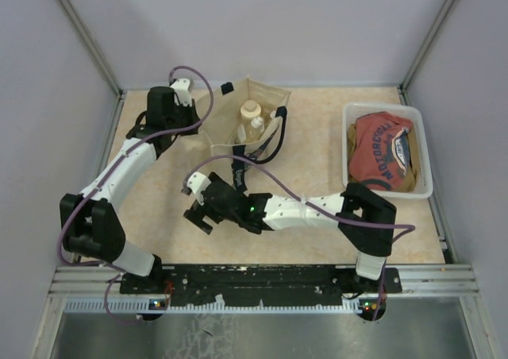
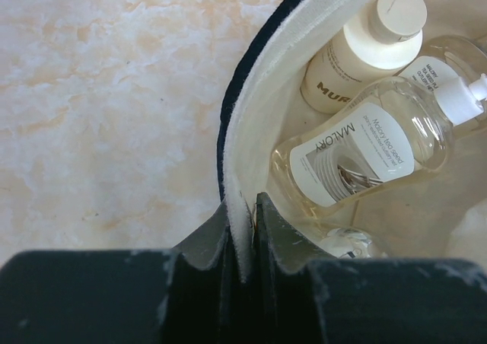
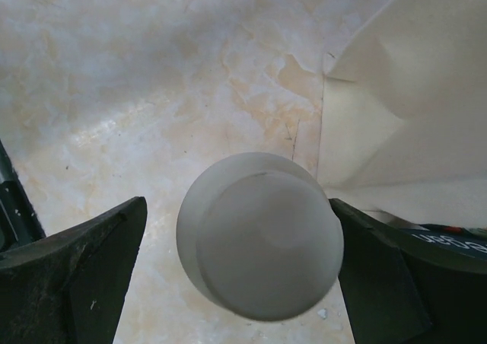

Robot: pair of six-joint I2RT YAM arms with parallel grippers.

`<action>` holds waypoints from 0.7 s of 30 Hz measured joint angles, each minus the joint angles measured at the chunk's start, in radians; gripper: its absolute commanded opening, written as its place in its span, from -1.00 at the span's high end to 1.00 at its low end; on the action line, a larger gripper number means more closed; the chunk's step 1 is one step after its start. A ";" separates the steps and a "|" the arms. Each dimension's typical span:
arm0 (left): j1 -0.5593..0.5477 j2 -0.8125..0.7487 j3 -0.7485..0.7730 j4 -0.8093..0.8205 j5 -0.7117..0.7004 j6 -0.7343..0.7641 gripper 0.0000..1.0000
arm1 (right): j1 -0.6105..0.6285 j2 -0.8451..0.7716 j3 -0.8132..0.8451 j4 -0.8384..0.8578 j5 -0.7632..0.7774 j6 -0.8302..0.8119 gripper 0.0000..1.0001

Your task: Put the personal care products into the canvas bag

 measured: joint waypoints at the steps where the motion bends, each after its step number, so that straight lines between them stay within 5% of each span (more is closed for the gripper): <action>1: 0.002 0.000 -0.003 0.004 0.000 0.000 1.00 | 0.000 0.016 0.012 -0.013 0.001 -0.002 -0.98; 21: 0.014 -0.011 -0.027 0.027 0.020 0.000 1.00 | -0.048 0.184 0.329 -0.419 -0.005 -0.006 -0.90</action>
